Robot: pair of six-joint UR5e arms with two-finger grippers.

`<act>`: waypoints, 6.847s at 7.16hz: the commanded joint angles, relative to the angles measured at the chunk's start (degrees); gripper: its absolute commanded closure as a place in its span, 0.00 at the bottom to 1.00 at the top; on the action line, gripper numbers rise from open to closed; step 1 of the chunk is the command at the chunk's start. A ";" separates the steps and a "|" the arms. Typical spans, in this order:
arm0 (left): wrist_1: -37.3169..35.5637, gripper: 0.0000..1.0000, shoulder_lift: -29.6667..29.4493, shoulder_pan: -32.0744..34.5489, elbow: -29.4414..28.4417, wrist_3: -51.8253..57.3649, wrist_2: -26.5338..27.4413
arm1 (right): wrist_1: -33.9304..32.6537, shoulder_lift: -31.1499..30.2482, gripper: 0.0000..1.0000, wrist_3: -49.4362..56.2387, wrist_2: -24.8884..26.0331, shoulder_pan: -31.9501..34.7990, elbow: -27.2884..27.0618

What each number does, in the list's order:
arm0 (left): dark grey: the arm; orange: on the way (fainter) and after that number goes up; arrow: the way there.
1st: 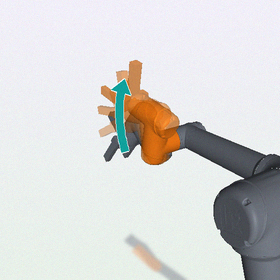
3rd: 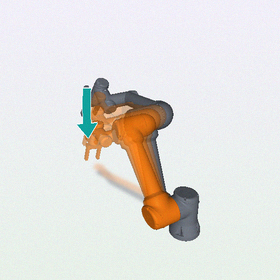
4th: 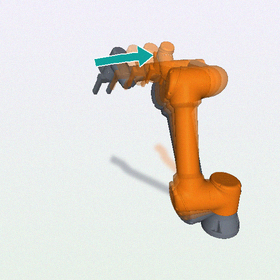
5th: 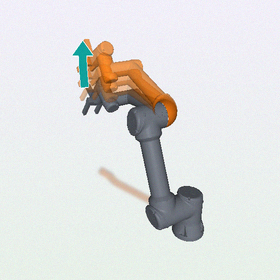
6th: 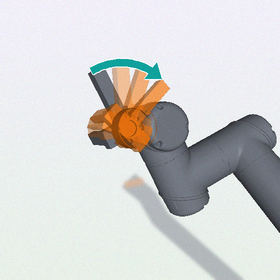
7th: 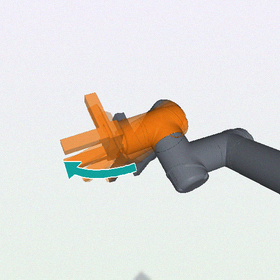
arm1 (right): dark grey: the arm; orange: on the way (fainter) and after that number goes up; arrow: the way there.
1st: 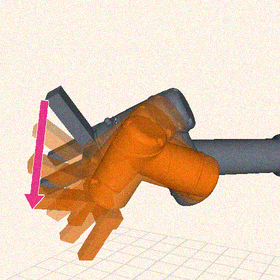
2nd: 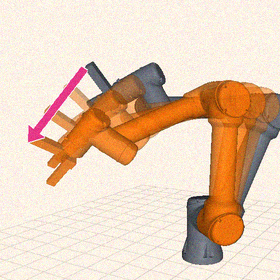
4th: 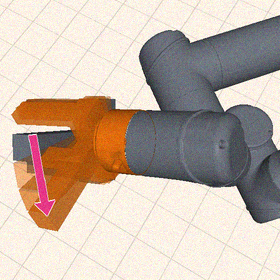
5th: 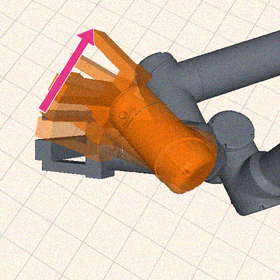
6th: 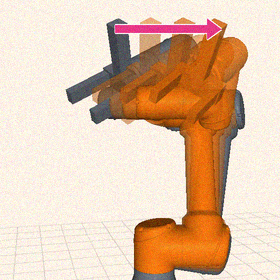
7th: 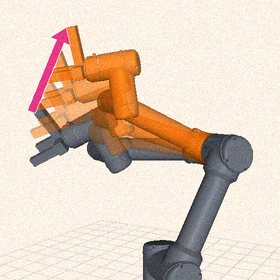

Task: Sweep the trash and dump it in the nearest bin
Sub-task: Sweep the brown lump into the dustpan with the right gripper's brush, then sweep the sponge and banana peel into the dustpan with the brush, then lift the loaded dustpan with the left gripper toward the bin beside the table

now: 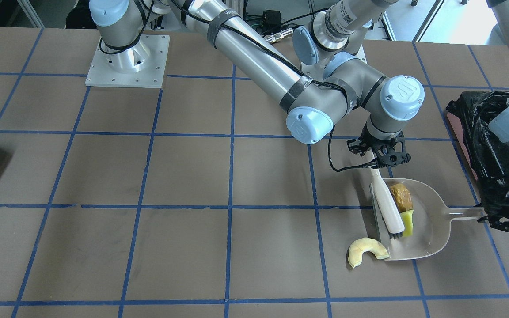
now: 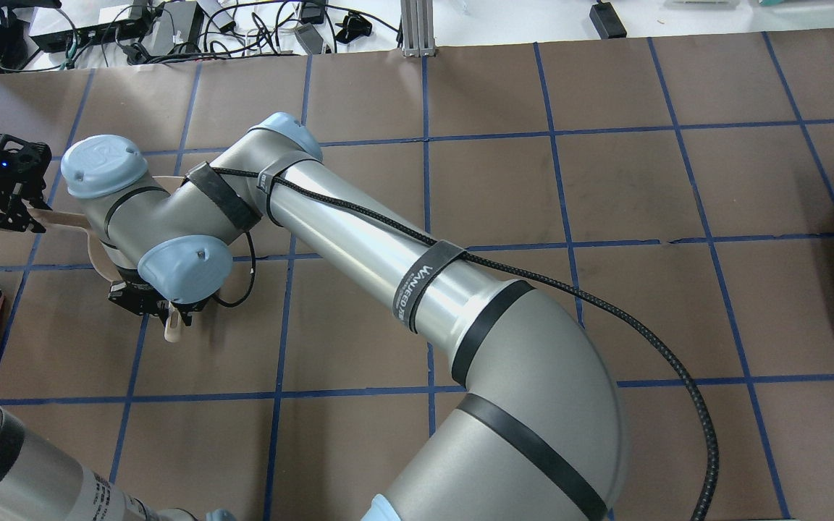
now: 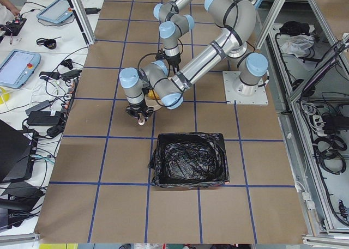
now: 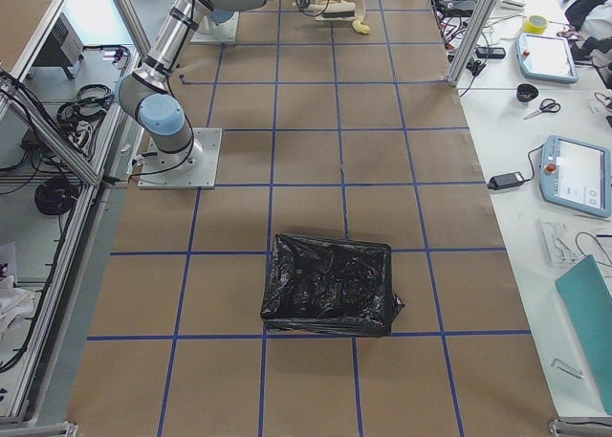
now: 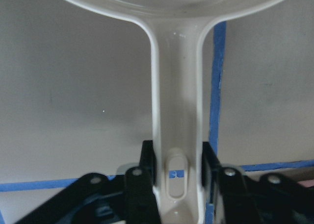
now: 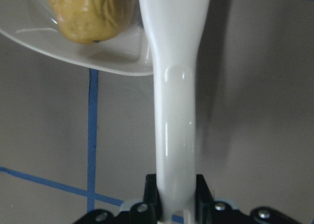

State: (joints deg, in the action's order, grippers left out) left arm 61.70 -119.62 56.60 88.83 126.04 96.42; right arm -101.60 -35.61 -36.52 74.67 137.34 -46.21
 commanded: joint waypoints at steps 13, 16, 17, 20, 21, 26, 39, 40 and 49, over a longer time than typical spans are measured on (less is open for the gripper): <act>0.00 1.00 -0.09 0.00 0.03 0.00 0.00 | 6.77 0.36 1.00 -19.70 0.66 -10.69 1.72; 0.00 1.00 -0.09 0.00 0.03 0.00 0.00 | 4.41 2.46 1.00 -18.96 -5.57 -9.29 4.01; 0.00 1.00 -0.09 0.00 0.03 0.00 0.00 | 4.39 3.44 1.00 -12.67 -6.64 -9.11 4.45; 0.00 1.00 -0.09 0.00 0.03 0.00 0.00 | 6.32 3.36 1.00 5.98 -2.97 -7.89 4.19; 0.00 1.00 -0.09 0.00 0.03 0.00 0.00 | 7.02 3.18 1.00 9.51 -0.95 -5.97 4.19; 0.00 1.00 -0.09 0.00 0.03 0.00 0.00 | 12.13 -0.41 1.00 20.32 2.94 -2.07 3.23; 11.57 1.00 10.70 -15.60 -4.08 2.61 -8.00 | -2.46 -39.89 1.00 1.90 18.58 -13.42 -61.19; 11.69 1.00 10.90 -20.26 -6.63 7.86 -7.74 | -2.46 -39.45 1.00 2.42 16.05 -11.94 -61.11; -10.39 1.00 4.74 -35.33 -10.83 33.55 -2.68 | -2.20 -39.62 1.00 0.40 15.85 -9.20 -63.04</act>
State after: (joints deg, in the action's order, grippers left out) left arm 59.05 -115.48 21.18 73.72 156.12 90.43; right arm -103.80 -75.21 -36.12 90.53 128.16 -109.18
